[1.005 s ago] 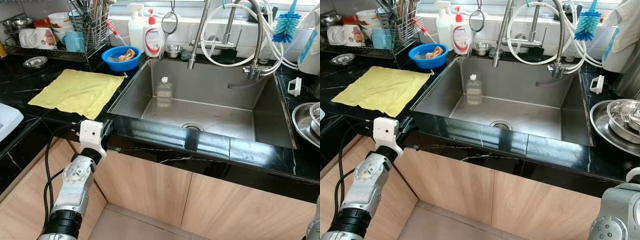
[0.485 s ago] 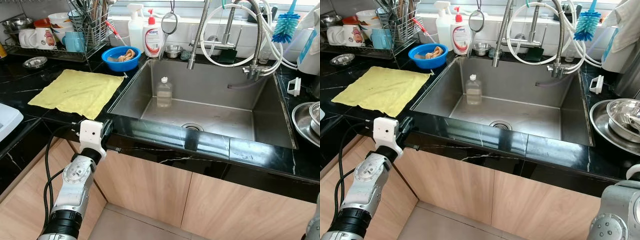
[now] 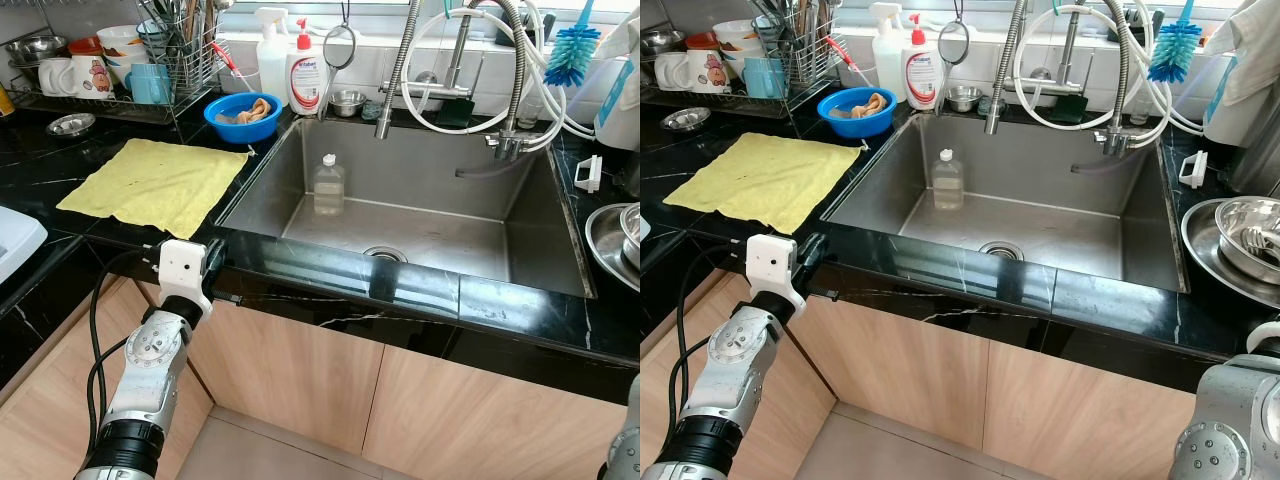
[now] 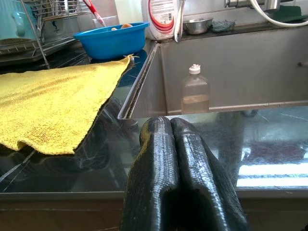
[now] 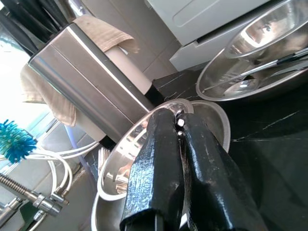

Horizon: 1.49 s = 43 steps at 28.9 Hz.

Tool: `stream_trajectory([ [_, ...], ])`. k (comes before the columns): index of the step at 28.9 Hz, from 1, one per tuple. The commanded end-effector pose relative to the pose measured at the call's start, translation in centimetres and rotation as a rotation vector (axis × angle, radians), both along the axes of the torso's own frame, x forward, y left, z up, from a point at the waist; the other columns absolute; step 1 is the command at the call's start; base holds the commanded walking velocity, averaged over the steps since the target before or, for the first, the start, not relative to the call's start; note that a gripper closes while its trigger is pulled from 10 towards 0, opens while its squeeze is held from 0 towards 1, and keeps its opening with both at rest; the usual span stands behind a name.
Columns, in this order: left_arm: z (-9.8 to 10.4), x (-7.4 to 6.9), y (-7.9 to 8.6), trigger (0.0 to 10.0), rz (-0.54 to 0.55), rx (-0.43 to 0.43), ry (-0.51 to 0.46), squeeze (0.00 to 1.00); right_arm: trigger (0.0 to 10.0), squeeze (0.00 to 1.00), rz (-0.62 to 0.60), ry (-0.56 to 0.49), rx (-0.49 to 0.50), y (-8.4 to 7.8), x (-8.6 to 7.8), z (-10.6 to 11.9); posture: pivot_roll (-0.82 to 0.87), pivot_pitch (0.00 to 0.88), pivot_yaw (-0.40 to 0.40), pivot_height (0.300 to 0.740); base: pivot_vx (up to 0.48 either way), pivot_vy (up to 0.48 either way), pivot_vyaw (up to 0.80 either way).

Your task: Kitchen organization

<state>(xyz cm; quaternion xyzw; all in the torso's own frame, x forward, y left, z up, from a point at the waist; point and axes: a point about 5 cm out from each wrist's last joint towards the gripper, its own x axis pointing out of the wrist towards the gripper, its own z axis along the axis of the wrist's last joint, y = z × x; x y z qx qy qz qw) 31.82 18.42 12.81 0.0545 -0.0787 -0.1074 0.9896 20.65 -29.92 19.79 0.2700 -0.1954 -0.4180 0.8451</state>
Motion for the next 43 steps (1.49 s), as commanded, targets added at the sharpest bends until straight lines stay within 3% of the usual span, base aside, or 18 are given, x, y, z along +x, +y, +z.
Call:
stream_trajectory([
  [1,0.19,0.16,0.51,10.0,0.015,0.01,-0.004,0.0,0.0,0.0,0.033,-0.001,-0.029,0.51,0.48,0.64,-0.04,0.0,0.038,0.74,0.0,0.0,0.0],
  [2,0.2,0.17,0.51,10.0,0.015,0.01,-0.004,0.0,9.6,0.0,0.038,0.003,-0.038,0.61,0.58,0.75,-0.04,0.0,0.038,0.74,0.0,0.0,0.0],
  [4,0.19,0.19,0.49,10.0,0.014,0.01,-0.004,0.0,10.0,0.0,0.044,0.004,-0.047,0.78,0.74,0.89,-0.04,0.0,0.038,0.74,0.0,0.0,0.0],
  [20,0.2,0.19,0.44,10.0,0.012,0.01,-0.004,0.0,10.0,0.0,0.045,0.017,-0.06,0.91,0.9,1.11,-0.04,0.0,0.038,0.74,0.0,0.0,0.0],
  [21,0.2,0.18,0.43,10.0,0.012,0.01,-0.004,0.0,10.0,0.21,0.045,0.019,-0.061,0.91,0.9,1.09,-0.04,0.0,0.038,0.74,0.0,0.0,0.0],
  [22,0.18,0.18,0.42,10.0,0.011,0.009,-0.004,0.0,10.0,0.31,0.045,0.022,-0.063,0.91,0.9,1.07,-0.04,0.0,0.038,0.74,0.0,0.0,0.0],
  [26,0.18,0.18,0.41,10.0,0.009,0.01,-0.003,0.0,10.0,0.28,0.04,0.028,-0.064,0.9,0.9,1.03,-0.04,0.0,0.04,0.74,0.0,0.0,0.0],
  [28,0.19,0.18,0.4,10.0,0.008,0.01,-0.003,0.0,10.0,0.0,0.041,0.035,-0.067,0.92,0.95,1.0,-0.03,0.0,0.04,0.74,0.0,0.0,0.0],
  [34,0.19,0.17,0.41,10.0,0.007,0.01,-0.003,0.0,10.0,0.0,0.048,0.034,-0.071,1.02,1.02,1.0,-0.03,0.0,0.04,0.74,0.0,0.0,0.0],
  [35,0.2,0.17,0.42,10.0,0.008,0.01,-0.003,0.0,10.0,0.56,0.047,0.033,-0.07,1.02,1.02,1.0,-0.03,0.0,0.041,0.74,0.0,0.0,0.0],
  [36,0.2,0.17,0.42,10.0,0.008,0.01,-0.003,0.0,10.0,0.56,0.047,0.033,-0.07,1.02,1.02,1.0,-0.03,0.0,0.041,0.74,0.0,0.0,0.0],
  [37,0.2,0.18,0.42,10.0,0.008,0.01,-0.003,0.0,10.0,0.92,0.044,0.035,-0.07,1.0,1.01,1.0,-0.03,0.0,0.04,0.74,0.0,0.0,0.0],
  [39,0.21,0.19,0.42,10.0,0.008,0.01,-0.003,0.0,10.0,0.92,0.041,0.037,-0.07,0.98,1.0,1.0,-0.03,0.0,0.04,0.74,0.0,0.0,0.0],
  [40,0.21,0.19,0.39,10.0,0.007,0.01,-0.003,0.0,10.0,0.0,0.039,0.038,-0.07,0.95,0.99,1.0,-0.03,0.0,0.041,0.74,0.0,0.0,0.0],
  [43,0.2,0.17,0.35,10.0,0.005,0.009,-0.002,0.0,10.0,0.0,0.038,0.04,-0.067,0.92,0.97,0.96,-0.03,0.0,0.041,0.74,0.0,0.0,0.0],
])
